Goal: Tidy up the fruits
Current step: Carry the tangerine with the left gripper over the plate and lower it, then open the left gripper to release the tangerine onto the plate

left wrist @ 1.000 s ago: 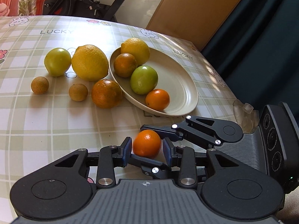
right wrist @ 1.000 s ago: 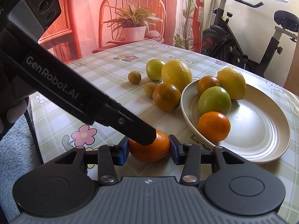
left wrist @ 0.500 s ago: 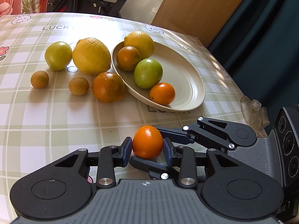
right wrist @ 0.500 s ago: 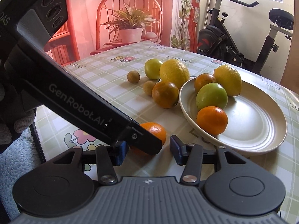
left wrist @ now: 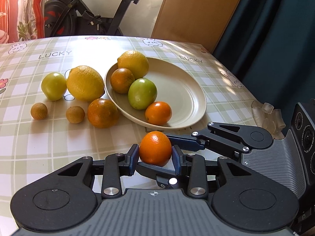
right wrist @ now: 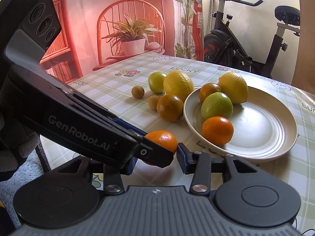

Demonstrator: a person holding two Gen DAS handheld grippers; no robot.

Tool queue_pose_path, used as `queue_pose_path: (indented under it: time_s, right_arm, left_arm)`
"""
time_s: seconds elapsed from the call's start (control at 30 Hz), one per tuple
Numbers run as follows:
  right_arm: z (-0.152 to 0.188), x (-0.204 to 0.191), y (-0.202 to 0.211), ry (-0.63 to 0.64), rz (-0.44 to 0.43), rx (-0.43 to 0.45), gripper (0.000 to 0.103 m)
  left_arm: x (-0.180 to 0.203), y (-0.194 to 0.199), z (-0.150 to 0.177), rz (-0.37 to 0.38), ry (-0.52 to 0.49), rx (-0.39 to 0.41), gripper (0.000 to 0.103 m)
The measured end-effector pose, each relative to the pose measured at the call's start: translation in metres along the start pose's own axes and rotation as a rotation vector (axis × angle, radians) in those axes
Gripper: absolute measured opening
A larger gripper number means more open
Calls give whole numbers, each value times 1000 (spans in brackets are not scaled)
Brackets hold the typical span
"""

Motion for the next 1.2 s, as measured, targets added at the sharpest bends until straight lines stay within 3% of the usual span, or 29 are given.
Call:
queue_pose_path:
  time_s: [0.4, 0.63, 0.8, 1.03, 1.2]
  right_arm:
    - [-19, 53, 32, -126, 99, 99, 45]
    - [-25, 86, 26, -161, 149, 95, 45]
    - [-40, 109, 9, -195, 137, 98, 45]
    - [-49, 127, -21, -218, 98, 88, 45]
    - [-49, 133, -34, -230, 64, 83, 45]
  left_arm:
    - [46, -24, -54, 22, -122, 13, 38]
    - [47, -49, -82, 7, -101, 3, 39]
    - [33, -64, -110, -28, -59, 2, 40]
    - [17, -80, -120, -87, -34, -18, 40]
    - [13, -81, -121, -90, -34, -16, 41]
Point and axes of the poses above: each gripper's, at about its wrist camera, not at the fingertips, and y roughly against the way its jaws point, x to its right, z to its underside, the point moved 2 cm from there along -y, roughly the way its jaws point, and after that the axes turned 6 degrees about -x, right-handed, at the moved point
